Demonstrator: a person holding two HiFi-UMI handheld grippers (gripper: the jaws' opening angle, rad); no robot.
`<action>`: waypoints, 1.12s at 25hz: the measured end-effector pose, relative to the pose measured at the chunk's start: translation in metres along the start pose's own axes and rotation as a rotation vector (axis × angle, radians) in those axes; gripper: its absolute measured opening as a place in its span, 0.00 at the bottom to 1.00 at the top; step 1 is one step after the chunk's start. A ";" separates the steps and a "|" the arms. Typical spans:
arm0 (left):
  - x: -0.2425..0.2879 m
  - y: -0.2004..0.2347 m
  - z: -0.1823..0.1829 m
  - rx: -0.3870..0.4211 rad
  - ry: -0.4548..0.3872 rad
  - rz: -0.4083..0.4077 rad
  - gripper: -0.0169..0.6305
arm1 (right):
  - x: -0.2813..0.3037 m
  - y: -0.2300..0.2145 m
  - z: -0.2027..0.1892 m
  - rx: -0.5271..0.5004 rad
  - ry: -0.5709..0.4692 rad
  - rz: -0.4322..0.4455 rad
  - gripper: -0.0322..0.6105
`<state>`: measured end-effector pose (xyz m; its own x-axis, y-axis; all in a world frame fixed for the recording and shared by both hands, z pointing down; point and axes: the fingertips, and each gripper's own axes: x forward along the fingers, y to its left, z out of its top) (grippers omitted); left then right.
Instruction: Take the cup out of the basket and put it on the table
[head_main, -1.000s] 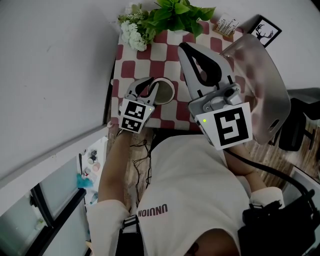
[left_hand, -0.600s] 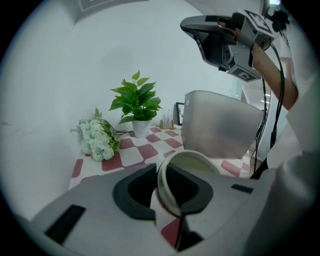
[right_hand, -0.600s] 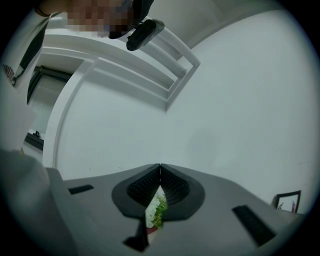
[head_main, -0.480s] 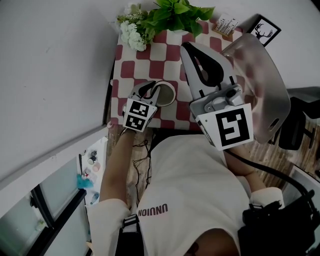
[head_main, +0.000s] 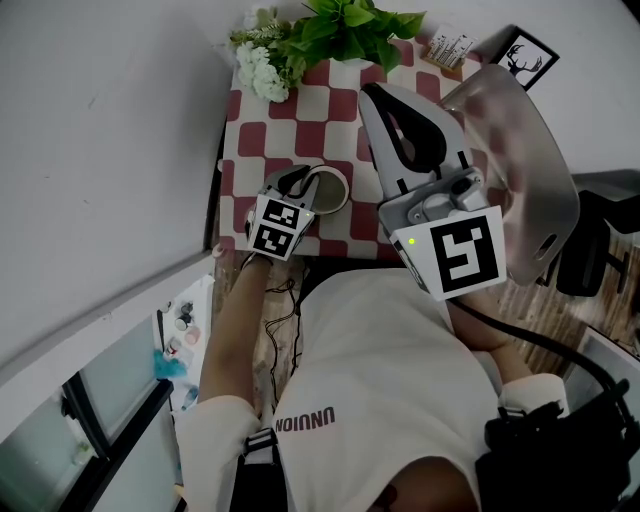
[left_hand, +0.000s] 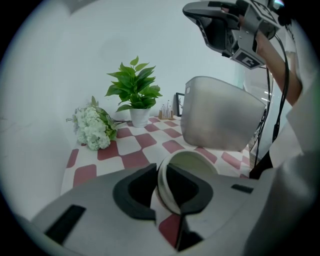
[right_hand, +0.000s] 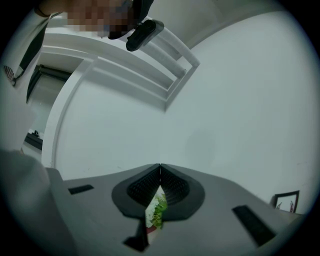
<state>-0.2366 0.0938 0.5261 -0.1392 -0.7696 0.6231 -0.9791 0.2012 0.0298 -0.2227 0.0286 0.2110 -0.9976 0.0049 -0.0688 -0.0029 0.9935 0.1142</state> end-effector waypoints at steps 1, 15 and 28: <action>0.001 0.000 -0.001 -0.001 0.003 -0.001 0.14 | -0.001 0.000 -0.002 -0.010 0.008 0.003 0.08; 0.010 0.002 -0.005 -0.034 0.036 -0.021 0.14 | 0.000 -0.003 -0.003 -0.021 0.016 -0.005 0.08; 0.014 0.005 -0.006 -0.080 0.060 -0.035 0.15 | -0.001 -0.006 -0.004 -0.024 0.021 -0.011 0.08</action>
<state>-0.2424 0.0870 0.5396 -0.0935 -0.7398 0.6663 -0.9679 0.2244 0.1133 -0.2220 0.0225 0.2143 -0.9987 -0.0091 -0.0492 -0.0158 0.9903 0.1377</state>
